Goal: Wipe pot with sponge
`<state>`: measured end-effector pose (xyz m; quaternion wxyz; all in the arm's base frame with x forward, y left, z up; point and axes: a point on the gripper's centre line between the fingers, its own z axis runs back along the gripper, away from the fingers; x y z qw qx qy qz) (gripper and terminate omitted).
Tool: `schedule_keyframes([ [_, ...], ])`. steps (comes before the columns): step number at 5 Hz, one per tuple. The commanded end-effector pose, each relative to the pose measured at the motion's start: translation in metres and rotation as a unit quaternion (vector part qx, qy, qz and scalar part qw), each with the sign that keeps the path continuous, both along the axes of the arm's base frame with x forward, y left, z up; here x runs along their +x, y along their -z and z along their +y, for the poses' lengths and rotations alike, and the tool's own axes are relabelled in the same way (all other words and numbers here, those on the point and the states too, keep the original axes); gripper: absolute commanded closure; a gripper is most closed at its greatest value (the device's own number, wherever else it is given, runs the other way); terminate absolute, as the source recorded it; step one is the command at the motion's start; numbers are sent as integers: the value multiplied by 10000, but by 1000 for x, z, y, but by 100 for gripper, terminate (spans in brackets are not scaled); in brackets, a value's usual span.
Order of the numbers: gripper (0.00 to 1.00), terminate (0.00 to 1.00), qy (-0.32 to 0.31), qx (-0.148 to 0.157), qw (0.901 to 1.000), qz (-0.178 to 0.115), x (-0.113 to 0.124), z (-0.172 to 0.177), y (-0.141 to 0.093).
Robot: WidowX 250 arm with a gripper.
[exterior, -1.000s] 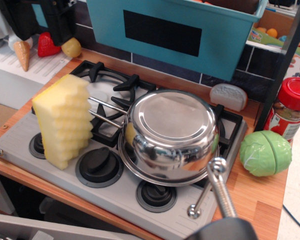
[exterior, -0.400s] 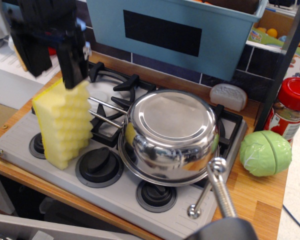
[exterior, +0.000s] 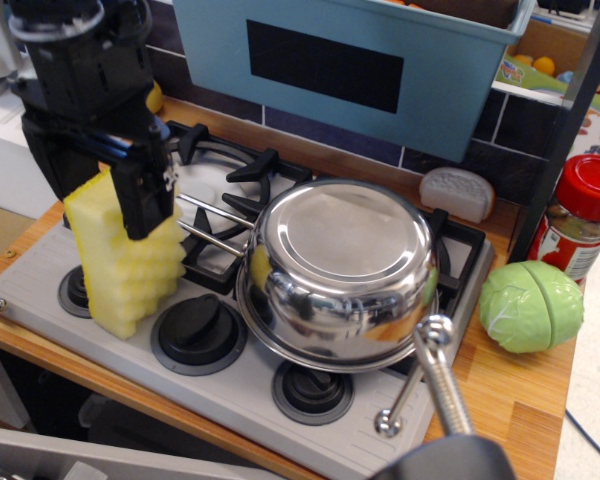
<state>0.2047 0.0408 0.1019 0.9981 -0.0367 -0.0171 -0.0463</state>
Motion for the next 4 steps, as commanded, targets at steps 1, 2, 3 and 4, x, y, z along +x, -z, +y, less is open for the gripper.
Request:
schedule_keyframes([
  [1,100,0,-145,98,9997,-149,6,3,3],
  [2,100,0,-239,-75,9994,-259,12,2,-16],
  [3,100,0,-400,-285,9976,-488,26,-7,-44],
  [4,100,0,-512,-470,9956,-630,39,-19,-71],
])
